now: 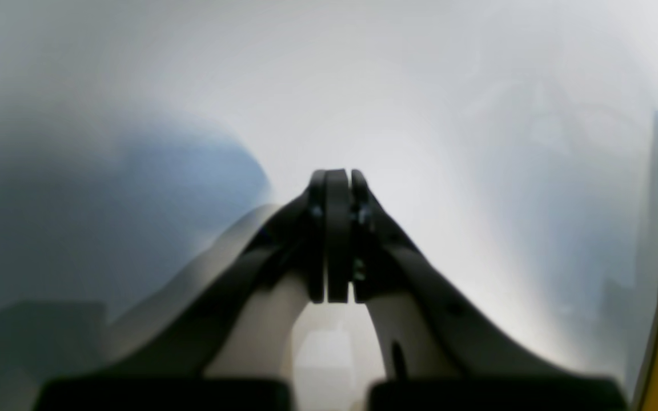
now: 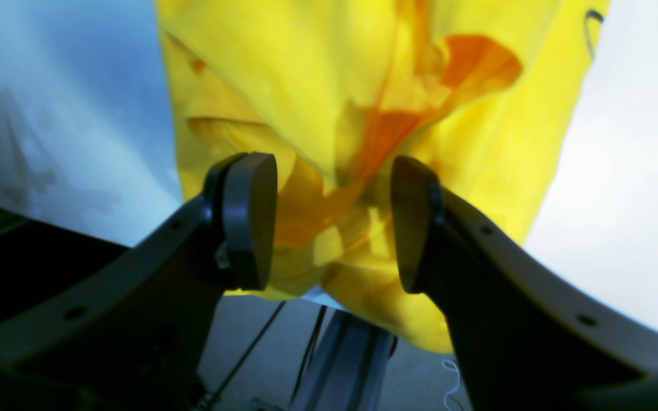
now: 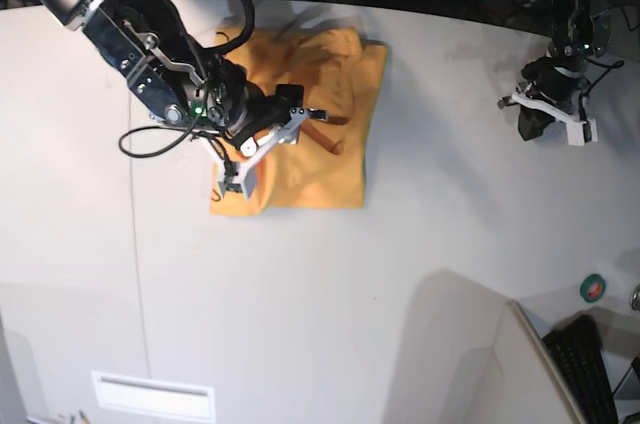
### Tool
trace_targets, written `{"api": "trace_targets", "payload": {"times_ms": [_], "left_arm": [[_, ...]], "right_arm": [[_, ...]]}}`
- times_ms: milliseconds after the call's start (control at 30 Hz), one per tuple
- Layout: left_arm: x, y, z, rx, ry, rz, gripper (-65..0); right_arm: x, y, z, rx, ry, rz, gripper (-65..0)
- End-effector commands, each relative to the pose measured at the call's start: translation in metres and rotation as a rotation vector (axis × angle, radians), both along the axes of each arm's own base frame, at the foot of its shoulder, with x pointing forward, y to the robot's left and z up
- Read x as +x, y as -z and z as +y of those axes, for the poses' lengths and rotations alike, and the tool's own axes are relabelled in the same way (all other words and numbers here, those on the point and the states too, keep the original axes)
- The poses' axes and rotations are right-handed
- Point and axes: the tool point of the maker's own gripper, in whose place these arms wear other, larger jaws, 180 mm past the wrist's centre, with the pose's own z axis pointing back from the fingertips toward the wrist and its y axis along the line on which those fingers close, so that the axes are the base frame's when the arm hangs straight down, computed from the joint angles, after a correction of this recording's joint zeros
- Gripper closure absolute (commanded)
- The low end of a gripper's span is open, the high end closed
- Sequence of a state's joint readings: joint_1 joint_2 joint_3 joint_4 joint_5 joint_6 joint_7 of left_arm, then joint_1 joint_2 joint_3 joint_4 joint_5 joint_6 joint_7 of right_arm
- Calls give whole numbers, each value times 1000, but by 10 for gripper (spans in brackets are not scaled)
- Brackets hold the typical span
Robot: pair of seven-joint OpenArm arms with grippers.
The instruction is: Layout the t-shirt on the table in an organized manner, then fold the t-shirt properly
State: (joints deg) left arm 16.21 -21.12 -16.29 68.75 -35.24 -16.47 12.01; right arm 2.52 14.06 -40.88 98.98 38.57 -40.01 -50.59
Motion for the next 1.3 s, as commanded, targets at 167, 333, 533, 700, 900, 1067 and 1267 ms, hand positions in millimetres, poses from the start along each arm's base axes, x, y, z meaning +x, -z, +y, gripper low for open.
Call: {"api": "trace_targets", "payload": {"times_ms": [167, 333, 533, 700, 900, 1067, 1267], "left_arm": [[8, -12, 6, 11, 2, -42, 0], [8, -11, 5, 10, 1, -42, 0], [8, -12, 6, 10, 0, -43, 0], [7, -12, 7, 12, -1, -42, 0], [8, -12, 6, 12, 1, -43, 0], [9, -12, 5, 10, 1, -46, 0], [10, -12, 5, 9, 1, -47, 0]], "right_arm": [[11, -3, -1, -4, 7, -23, -285], [15, -4, 6, 9, 18, -45, -189], [19, 4, 7, 5, 47, -48, 0], [24, -2, 10, 14, 48, -81, 0], [39, -21, 16, 38, 38, -137, 0], [51, -33, 27, 65, 38, -165, 0], [58, -48, 52, 122, 33, -182, 0]]}}
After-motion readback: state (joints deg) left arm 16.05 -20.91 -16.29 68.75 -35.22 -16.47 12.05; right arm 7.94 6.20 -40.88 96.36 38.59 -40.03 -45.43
